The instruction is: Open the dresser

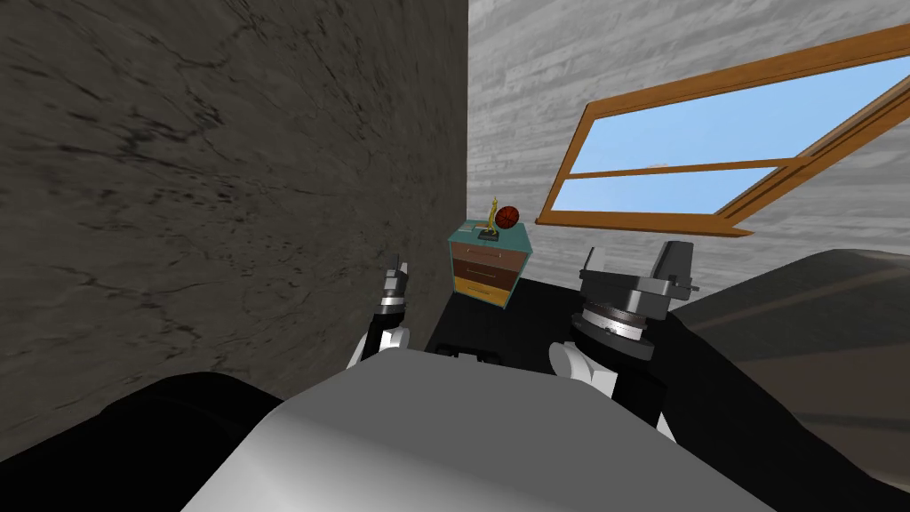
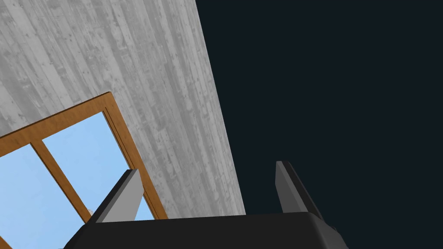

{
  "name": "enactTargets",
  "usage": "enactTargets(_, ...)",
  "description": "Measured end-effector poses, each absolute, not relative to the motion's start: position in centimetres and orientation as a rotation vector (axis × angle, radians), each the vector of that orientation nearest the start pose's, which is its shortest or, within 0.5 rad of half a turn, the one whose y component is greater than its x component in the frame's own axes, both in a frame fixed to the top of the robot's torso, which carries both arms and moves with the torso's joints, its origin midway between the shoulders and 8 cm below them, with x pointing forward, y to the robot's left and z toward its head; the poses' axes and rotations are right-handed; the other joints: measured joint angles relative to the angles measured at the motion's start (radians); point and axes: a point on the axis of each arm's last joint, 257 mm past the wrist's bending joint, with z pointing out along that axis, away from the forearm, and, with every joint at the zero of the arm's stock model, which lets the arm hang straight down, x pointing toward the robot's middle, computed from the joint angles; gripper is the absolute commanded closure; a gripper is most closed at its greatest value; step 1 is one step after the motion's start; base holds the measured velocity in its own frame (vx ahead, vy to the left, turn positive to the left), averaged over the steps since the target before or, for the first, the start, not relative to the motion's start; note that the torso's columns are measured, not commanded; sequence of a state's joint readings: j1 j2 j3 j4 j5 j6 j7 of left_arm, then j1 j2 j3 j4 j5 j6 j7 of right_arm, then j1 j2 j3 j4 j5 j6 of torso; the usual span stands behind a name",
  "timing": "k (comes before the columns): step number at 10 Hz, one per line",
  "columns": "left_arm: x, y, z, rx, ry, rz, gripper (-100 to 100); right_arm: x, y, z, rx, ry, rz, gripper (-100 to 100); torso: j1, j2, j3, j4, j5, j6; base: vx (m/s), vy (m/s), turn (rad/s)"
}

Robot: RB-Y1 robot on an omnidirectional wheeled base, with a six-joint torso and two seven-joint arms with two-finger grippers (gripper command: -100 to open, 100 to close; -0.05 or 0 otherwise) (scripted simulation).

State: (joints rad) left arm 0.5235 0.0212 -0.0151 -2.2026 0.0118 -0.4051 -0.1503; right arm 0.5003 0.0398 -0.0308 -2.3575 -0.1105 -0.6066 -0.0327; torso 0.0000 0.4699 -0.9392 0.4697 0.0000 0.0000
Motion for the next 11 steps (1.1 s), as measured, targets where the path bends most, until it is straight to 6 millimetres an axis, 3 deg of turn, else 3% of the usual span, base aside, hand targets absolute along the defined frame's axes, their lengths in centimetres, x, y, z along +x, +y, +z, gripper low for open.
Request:
enactTargets(2,37.0,28.3,-3.9,-0.739,0.801,-1.132,0,30.1,-30.1,7.6,0.603,0.371,1.402,0,0.0,0.148,-0.295,0.148,0.0,0.0,0.0,0.0,0.0)
enactTargets(3,37.0,28.3,-3.9,-0.739,0.801,-1.132,-100,30.1,-30.1,7.6,0.603,0.371,1.402,0,0.0,0.221,-0.443,0.221,0.0,0.0,0.036,-0.019,-0.032)
enactTargets(5,37.3,28.0,-4.6,-0.71,0.846,-1.13,-100,30.1,-30.1,7.5,0.604,0.371,1.401,0,-0.001,0.262,-0.533,0.263,0.0,0.0,0.086,-0.043,-0.046)
enactTargets(11,39.3,27.0,-9.2,-0.681,0.965,-1.114,-100,30.1,-30.1,7.5,0.604,0.371,1.401,0,-0.001,0.27,-0.536,0.269,0.0,0.0,0.153,-0.064,-0.056)
